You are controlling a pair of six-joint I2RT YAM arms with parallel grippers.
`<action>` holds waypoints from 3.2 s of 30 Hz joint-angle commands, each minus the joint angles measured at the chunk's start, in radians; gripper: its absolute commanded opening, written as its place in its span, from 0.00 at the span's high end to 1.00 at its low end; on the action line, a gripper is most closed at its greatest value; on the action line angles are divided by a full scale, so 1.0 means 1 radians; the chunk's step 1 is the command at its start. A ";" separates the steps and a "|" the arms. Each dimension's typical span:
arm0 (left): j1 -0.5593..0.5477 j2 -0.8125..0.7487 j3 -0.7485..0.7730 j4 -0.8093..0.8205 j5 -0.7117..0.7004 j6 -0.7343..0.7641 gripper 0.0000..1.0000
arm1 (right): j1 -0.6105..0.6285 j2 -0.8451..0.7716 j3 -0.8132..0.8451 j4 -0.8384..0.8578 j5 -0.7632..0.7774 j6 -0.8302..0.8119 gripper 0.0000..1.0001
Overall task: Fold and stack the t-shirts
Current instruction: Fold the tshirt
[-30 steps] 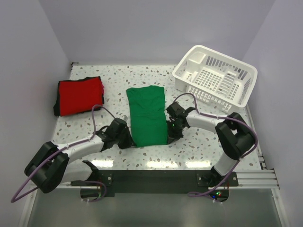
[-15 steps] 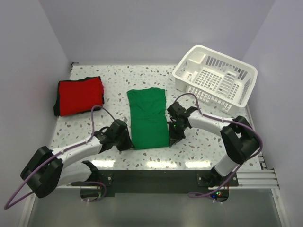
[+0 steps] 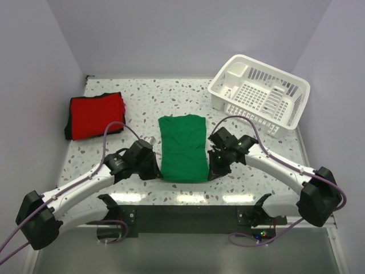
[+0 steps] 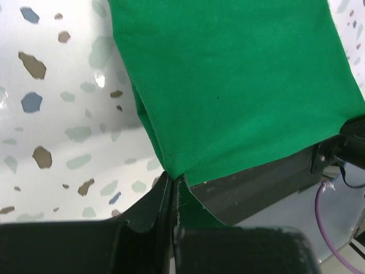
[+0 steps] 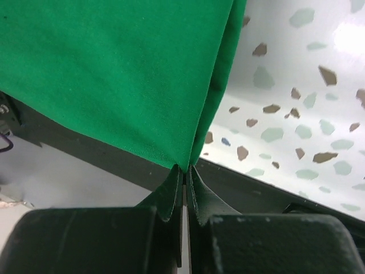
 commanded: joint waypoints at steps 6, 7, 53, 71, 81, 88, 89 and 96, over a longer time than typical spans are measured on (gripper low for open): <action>-0.034 -0.138 0.078 -0.243 0.026 -0.022 1.00 | 0.101 -0.153 -0.060 -0.109 0.020 0.143 1.00; -0.043 -0.149 0.076 -0.252 0.032 -0.035 1.00 | 0.109 -0.162 -0.061 -0.112 0.023 0.163 1.00; 0.075 0.078 0.204 0.035 0.000 0.007 1.00 | -0.049 0.060 0.385 -0.143 0.255 -0.008 1.00; 0.281 0.341 0.329 0.140 0.093 0.168 1.00 | -0.172 0.371 0.653 -0.130 0.231 -0.145 1.00; 0.361 0.501 0.457 0.145 0.110 0.235 1.00 | -0.226 0.565 0.824 -0.146 0.231 -0.192 1.00; 0.400 0.622 0.520 0.144 0.126 0.269 1.00 | -0.250 0.697 0.974 -0.176 0.198 -0.215 1.00; 0.407 0.631 0.524 0.142 0.124 0.272 1.00 | -0.250 0.710 0.986 -0.181 0.197 -0.217 1.00; 0.430 0.711 0.561 0.131 0.123 0.300 1.00 | -0.256 0.790 1.048 -0.195 0.191 -0.226 1.00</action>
